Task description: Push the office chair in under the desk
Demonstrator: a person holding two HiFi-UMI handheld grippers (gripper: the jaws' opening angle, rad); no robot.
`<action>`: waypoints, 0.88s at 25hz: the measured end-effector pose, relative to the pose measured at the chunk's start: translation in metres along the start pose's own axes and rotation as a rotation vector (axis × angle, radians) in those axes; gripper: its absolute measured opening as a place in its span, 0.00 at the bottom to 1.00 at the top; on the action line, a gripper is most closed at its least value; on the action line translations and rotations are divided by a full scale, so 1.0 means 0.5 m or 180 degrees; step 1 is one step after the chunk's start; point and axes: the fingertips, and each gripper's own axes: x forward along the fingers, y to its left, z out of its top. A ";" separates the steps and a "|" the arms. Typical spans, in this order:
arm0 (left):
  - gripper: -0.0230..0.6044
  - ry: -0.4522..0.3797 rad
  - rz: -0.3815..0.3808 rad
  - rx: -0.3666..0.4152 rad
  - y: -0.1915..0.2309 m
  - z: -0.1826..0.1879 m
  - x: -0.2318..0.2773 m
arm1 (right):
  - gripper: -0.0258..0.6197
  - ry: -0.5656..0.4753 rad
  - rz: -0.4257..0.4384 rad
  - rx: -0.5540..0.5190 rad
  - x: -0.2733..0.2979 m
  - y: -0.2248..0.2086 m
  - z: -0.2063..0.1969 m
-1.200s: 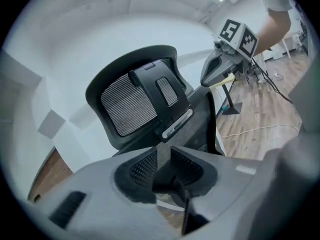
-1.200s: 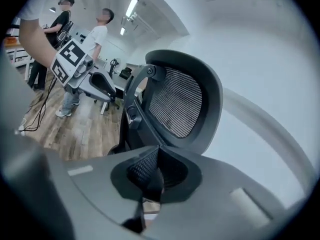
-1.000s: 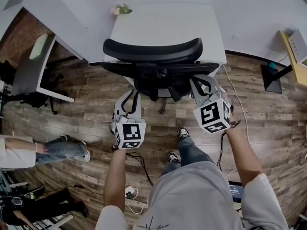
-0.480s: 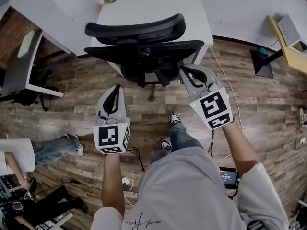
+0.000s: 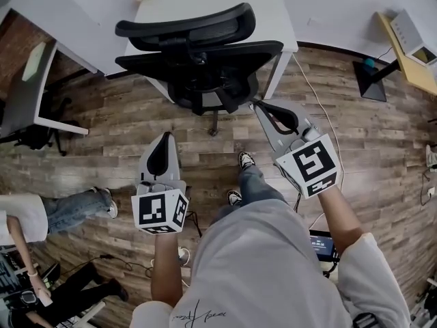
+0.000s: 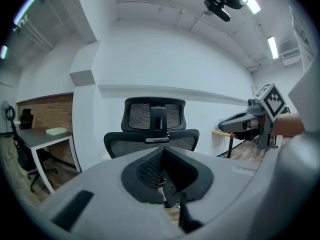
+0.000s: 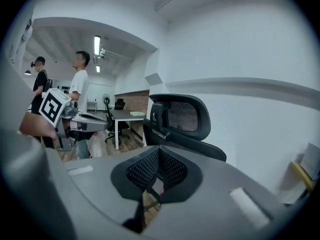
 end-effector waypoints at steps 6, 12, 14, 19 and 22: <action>0.03 -0.0051 0.0039 -0.0128 -0.041 -0.001 -0.064 | 0.06 0.0010 -0.0022 0.0061 -0.057 0.050 -0.021; 0.03 0.0048 0.0024 -0.0176 -0.077 -0.020 -0.114 | 0.06 0.0038 -0.0029 0.0239 -0.106 0.093 -0.055; 0.03 0.0059 0.0031 -0.0179 -0.081 -0.020 -0.126 | 0.06 0.0025 -0.0001 0.0382 -0.122 0.097 -0.064; 0.03 0.0085 0.0096 -0.0135 -0.084 -0.024 -0.146 | 0.05 -0.0001 -0.0001 0.0619 -0.155 0.097 -0.070; 0.02 0.0054 0.0151 -0.0188 -0.080 -0.022 -0.158 | 0.05 -0.0009 -0.0010 0.0616 -0.167 0.099 -0.066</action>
